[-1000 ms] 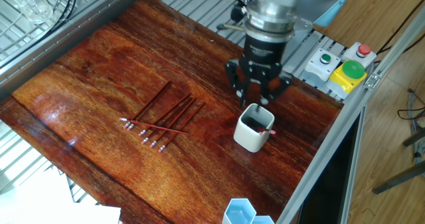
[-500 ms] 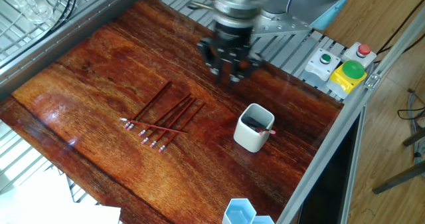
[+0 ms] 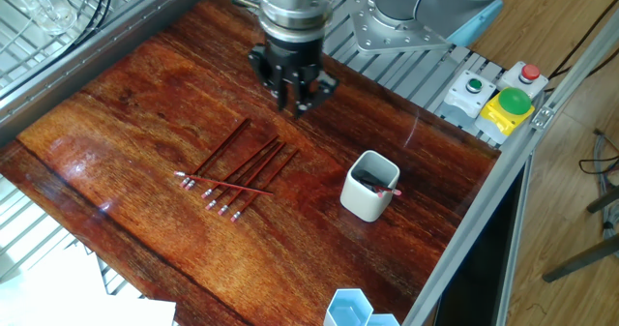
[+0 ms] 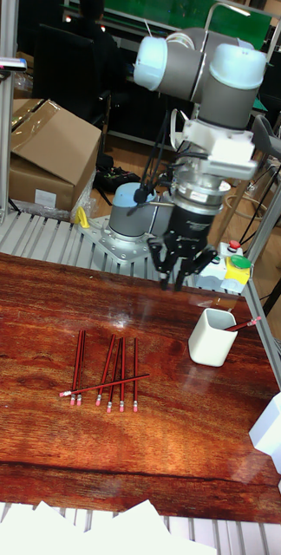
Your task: Put the pen into the pen holder
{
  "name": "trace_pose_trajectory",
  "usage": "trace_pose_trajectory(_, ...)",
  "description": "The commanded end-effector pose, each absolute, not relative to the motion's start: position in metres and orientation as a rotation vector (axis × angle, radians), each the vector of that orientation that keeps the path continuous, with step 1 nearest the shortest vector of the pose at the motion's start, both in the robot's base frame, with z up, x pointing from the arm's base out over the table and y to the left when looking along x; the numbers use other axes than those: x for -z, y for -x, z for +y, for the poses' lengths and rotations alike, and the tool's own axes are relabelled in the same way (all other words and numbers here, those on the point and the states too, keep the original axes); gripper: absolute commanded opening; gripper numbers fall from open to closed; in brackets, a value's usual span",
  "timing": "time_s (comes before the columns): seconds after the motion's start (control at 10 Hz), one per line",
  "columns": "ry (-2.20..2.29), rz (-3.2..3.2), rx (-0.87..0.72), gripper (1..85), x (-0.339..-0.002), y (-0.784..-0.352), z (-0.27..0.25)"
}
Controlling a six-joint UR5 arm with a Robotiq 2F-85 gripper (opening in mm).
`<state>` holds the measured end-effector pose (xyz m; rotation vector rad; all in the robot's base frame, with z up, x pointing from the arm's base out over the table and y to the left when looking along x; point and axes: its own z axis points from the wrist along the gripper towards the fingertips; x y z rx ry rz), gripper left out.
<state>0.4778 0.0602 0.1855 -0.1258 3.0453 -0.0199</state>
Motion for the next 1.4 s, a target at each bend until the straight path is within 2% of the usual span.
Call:
trace_pose_trajectory(0.0, -0.127, 3.031, 0.106, 30.7, -0.186, -0.484, 0.038)
trace_pose_trajectory(0.1, -0.115, 3.037, 0.069, 30.7, -0.185, -0.483, 0.045)
trace_pose_trajectory(0.3, 0.002, 3.064, -0.016, 31.7, -0.184, -0.517, 0.004)
trace_pose_trajectory(0.4, 0.065, 3.063, -0.074, 37.7, -0.183, -0.535, -0.015)
trace_pose_trajectory(0.6, 0.126, 3.065, -0.03, 39.0, -0.171, -0.554, -0.052)
trace_pose_trajectory(0.9, 0.121, 3.038, -0.058, 38.0, -0.149, -0.566, -0.042)
trace_pose_trajectory(1.2, -0.064, 3.058, -0.182, 35.0, -0.156, -0.556, -0.011)
trace_pose_trajectory(1.3, -0.147, 3.047, -0.092, 29.7, -0.155, -0.559, -0.026)
